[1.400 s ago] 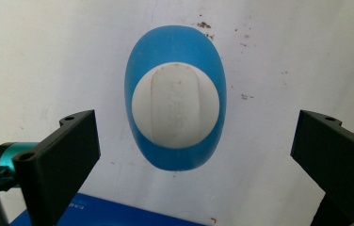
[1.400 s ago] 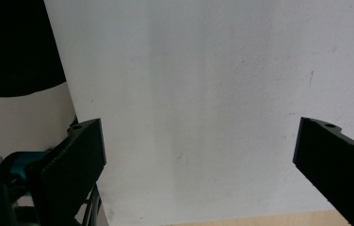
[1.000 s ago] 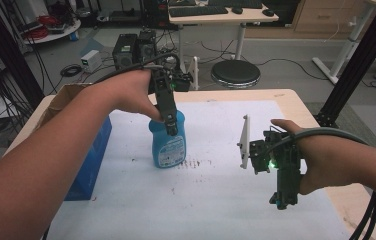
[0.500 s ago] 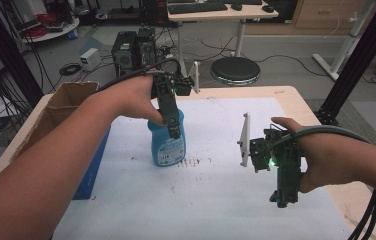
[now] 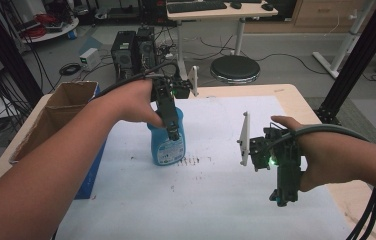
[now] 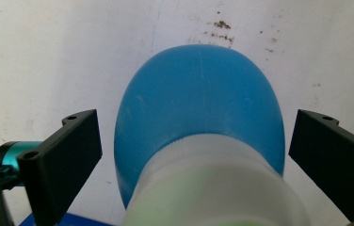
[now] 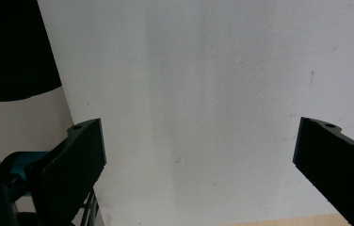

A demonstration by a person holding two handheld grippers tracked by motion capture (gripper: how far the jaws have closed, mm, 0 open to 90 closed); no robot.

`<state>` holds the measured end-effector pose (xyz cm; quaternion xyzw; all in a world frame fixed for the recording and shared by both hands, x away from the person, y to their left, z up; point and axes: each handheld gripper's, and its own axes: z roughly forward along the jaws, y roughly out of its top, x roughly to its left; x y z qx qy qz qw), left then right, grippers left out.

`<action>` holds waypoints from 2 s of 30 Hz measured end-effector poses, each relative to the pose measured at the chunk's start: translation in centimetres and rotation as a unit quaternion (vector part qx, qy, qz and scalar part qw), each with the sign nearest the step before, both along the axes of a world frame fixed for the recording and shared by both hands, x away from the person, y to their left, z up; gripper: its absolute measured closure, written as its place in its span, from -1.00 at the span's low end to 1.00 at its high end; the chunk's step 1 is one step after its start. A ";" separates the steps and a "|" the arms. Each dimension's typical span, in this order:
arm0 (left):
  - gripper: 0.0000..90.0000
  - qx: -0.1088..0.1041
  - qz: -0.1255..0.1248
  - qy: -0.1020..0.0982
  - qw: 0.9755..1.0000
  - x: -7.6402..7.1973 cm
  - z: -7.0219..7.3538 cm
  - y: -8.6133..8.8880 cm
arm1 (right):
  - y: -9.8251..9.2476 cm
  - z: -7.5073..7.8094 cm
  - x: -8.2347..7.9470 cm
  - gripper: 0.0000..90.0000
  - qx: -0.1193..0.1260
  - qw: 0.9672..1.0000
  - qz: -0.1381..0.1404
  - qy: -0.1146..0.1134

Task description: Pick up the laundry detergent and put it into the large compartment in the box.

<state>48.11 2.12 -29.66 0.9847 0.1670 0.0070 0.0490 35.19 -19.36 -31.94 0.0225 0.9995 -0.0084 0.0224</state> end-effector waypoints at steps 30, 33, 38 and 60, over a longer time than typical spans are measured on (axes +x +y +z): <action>-0.55 0.002 -0.003 0.009 1.000 0.1 0.0 0.0 | 0.1 -0.2 0.1 -0.96 -0.003 1.000 0.007 -0.007; -0.53 0.002 -0.002 0.010 1.000 0.1 0.0 0.0 | 0.2 -0.2 0.1 -0.96 -0.003 1.000 0.008 -0.007; -0.47 0.001 -0.002 0.012 1.000 0.1 -0.1 0.0 | 0.1 -0.3 0.1 -0.96 -0.004 1.000 0.006 -0.007; -0.26 0.002 0.003 0.009 1.000 0.1 -0.1 0.0 | 0.2 -0.4 0.3 -0.96 -0.003 1.000 0.003 -0.008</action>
